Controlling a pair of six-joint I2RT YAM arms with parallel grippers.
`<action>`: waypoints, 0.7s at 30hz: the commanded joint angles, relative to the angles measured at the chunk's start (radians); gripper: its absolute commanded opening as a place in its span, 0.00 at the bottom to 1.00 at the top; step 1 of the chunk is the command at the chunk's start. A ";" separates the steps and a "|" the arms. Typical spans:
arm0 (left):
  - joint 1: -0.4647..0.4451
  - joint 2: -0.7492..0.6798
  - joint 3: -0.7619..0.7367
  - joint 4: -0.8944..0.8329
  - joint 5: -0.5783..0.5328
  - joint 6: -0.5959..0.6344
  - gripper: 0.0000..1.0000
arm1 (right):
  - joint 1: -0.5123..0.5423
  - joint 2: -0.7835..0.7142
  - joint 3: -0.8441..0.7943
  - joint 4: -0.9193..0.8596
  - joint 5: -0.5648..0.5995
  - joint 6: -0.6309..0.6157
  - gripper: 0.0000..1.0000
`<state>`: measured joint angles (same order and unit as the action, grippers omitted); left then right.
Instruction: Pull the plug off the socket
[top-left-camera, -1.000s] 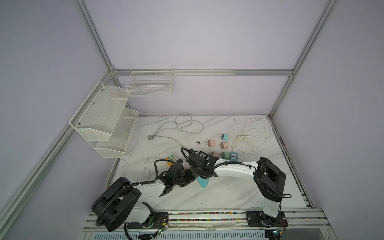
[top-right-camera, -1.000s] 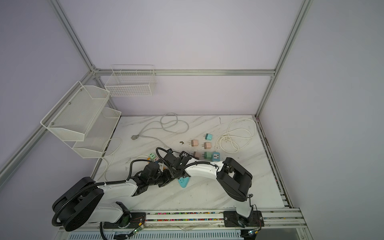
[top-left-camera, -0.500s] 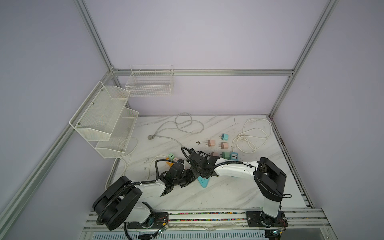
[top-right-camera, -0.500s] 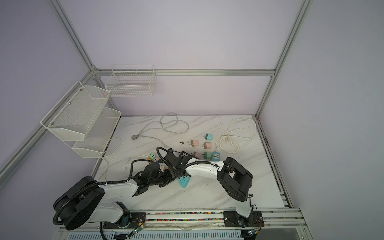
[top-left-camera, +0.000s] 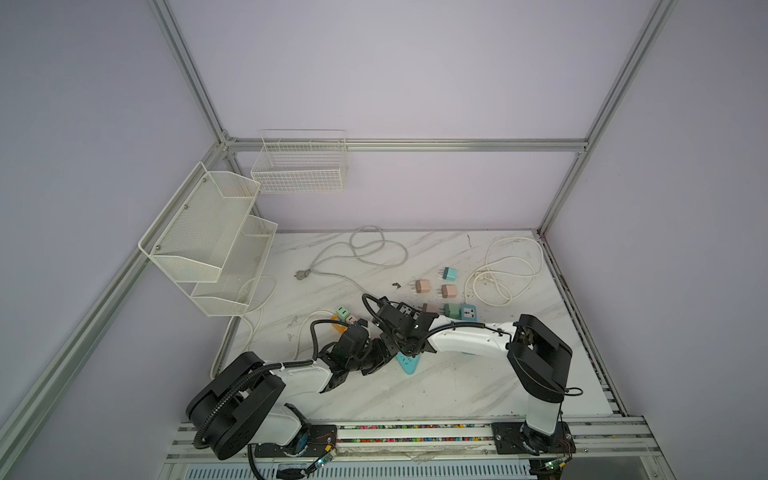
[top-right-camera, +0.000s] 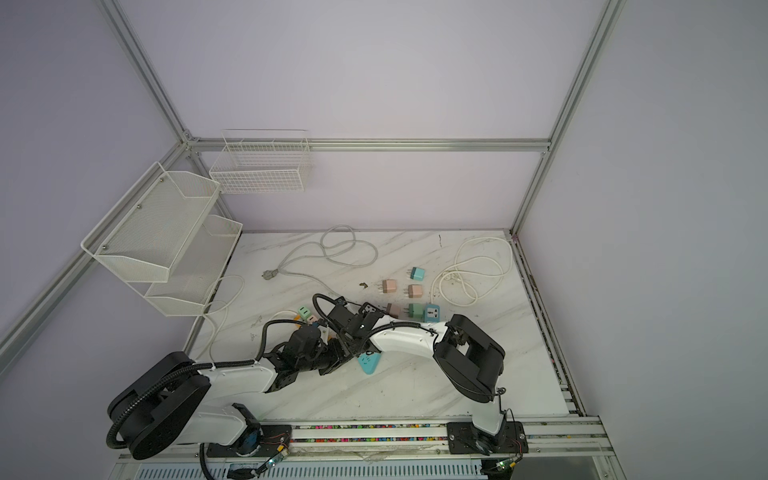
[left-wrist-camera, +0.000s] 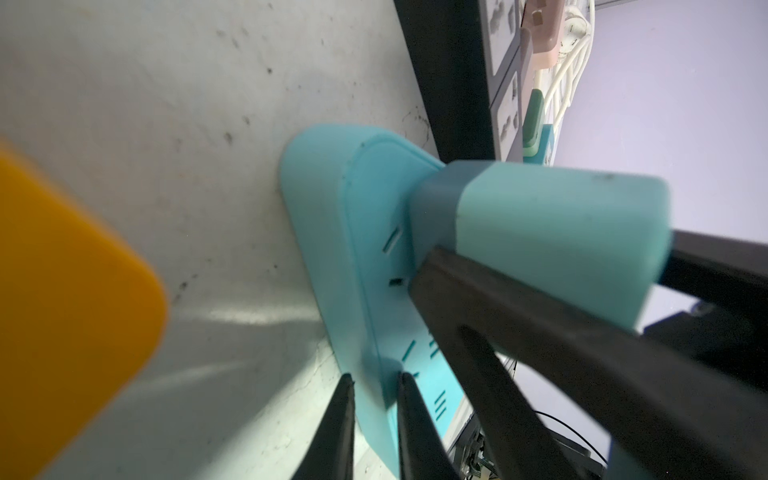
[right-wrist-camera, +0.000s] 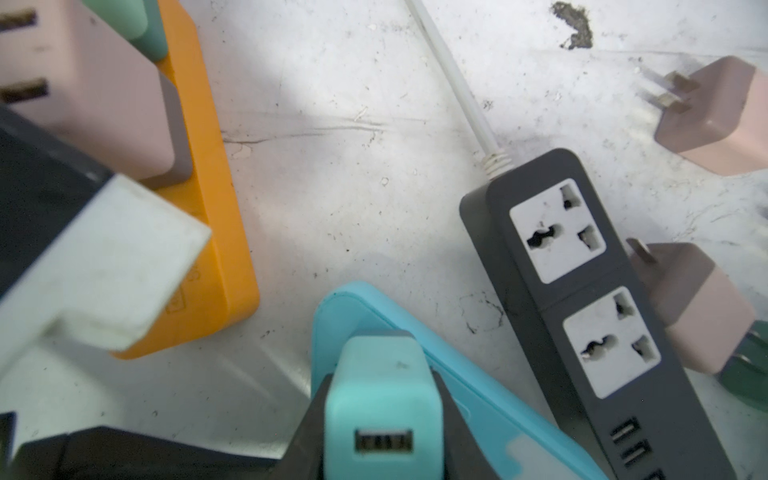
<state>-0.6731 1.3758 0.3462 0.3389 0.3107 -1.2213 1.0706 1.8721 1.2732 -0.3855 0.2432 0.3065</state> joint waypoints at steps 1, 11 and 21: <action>-0.008 0.029 -0.012 -0.092 -0.024 -0.014 0.18 | -0.007 -0.038 -0.005 0.026 -0.028 0.000 0.10; -0.008 0.028 -0.037 -0.075 -0.045 -0.044 0.17 | 0.021 -0.025 0.003 0.002 -0.029 0.011 0.09; -0.008 0.029 -0.054 -0.058 -0.055 -0.064 0.17 | 0.000 -0.045 0.010 -0.018 0.009 -0.010 0.09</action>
<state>-0.6765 1.3800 0.3420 0.3584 0.3004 -1.2648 1.0477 1.8507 1.2533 -0.3824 0.2276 0.3046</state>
